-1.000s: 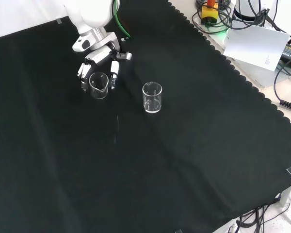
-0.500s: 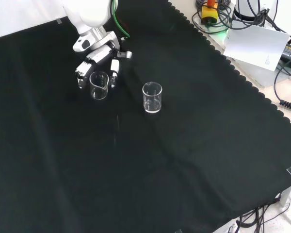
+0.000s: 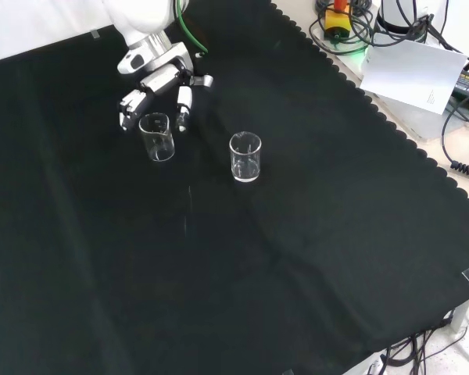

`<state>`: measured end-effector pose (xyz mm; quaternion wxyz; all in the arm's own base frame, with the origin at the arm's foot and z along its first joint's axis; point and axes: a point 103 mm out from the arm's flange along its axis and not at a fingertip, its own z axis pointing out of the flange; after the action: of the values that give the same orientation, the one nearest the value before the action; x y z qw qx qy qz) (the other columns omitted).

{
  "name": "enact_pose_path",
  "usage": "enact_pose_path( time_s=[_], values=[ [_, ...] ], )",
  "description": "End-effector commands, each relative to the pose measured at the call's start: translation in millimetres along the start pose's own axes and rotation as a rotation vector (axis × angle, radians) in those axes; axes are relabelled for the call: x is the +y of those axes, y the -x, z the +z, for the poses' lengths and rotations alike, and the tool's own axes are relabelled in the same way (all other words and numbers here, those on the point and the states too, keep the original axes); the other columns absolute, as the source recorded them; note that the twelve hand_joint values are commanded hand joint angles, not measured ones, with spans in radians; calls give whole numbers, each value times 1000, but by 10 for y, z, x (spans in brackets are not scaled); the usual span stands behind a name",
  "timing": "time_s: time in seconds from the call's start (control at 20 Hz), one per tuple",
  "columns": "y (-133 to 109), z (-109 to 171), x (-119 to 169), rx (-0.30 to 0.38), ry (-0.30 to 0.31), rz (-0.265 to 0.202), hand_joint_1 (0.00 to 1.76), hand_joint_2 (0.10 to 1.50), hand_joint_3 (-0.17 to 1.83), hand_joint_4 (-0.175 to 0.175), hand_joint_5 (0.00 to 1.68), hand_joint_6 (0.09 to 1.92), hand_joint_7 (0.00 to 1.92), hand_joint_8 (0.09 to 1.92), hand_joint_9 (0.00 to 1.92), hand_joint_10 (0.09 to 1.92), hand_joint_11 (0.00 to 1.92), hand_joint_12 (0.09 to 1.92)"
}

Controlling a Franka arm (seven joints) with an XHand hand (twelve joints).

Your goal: Place the beaker back on the table.

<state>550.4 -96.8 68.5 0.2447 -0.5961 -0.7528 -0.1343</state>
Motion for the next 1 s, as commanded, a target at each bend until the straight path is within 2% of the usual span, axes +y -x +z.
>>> enact_pose_path(
  time_s=[0.05,0.35,0.65,1.0],
  values=[
    [-20,-278,-85,-51,63,4,716,881,-175,-83,256,87,0,584,22,844,0,1392],
    [-227,-679,-273,-97,82,19,714,881,-175,-84,272,87,0,640,84,856,0,1441],
    [-649,-1117,-621,-180,114,46,708,892,-175,-84,277,87,2,670,118,849,0,1457],
    [-1085,-1339,-1052,-209,102,76,684,915,-175,-81,287,87,30,706,170,841,0,1480]
  ],
)
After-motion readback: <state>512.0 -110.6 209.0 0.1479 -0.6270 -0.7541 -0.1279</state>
